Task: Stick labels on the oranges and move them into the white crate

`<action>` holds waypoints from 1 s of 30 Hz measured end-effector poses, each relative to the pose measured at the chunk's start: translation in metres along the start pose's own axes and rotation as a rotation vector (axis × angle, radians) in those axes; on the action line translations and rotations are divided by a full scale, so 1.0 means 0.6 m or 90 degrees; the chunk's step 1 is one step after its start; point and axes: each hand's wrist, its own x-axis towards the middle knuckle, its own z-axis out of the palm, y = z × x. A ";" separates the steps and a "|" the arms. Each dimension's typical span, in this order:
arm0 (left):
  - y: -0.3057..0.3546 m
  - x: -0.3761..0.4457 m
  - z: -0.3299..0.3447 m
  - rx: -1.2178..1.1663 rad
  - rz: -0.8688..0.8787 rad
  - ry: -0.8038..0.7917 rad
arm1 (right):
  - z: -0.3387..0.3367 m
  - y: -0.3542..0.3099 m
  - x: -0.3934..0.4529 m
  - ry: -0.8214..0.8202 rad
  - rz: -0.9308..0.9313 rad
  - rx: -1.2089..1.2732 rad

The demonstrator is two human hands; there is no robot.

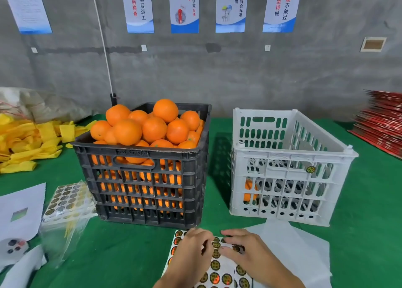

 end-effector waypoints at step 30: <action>-0.018 -0.011 -0.012 -0.018 0.065 -0.113 | 0.013 0.002 -0.006 0.053 -0.053 0.062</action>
